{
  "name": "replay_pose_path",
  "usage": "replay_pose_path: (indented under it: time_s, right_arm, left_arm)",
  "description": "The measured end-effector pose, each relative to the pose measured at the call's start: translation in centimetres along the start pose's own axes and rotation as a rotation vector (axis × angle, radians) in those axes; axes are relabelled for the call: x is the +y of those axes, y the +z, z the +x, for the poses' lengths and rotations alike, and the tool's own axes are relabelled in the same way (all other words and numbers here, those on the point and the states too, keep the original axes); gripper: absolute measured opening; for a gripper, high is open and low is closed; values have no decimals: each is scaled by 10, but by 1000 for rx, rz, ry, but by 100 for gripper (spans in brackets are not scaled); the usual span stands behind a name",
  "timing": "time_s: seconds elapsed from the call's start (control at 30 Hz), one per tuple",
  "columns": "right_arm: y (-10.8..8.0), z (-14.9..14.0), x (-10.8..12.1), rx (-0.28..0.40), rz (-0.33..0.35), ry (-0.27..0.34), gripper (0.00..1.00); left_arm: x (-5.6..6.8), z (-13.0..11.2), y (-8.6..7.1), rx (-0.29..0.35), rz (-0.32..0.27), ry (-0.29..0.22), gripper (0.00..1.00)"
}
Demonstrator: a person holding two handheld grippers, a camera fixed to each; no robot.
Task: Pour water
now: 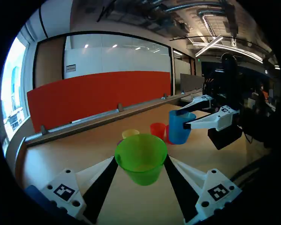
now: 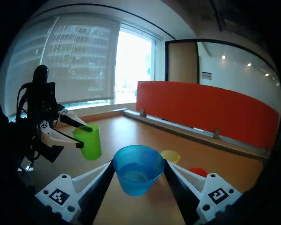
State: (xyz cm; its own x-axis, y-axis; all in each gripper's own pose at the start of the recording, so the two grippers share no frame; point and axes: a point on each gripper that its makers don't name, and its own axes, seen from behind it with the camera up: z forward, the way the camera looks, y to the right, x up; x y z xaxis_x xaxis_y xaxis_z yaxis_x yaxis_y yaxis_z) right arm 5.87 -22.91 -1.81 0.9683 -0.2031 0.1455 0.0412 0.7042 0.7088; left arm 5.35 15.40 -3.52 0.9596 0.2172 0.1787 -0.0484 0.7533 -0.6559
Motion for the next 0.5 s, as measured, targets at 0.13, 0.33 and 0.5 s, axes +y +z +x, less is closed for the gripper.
replay_pose_path:
  time_s: [0.13,0.33,0.5]
  right_arm:
    - [-1,5,-8,46,-5,17,93]
    - [-1,13,-13,119,-26,51,93]
    - [-2,20,-15,167,-38,78,93]
  left_arm:
    - [2,1,-3,5,-1,-2,87]
    - [5,5,-6,18,-3,-2,87]
    - [8,8,-8,33,-10,-5,87]
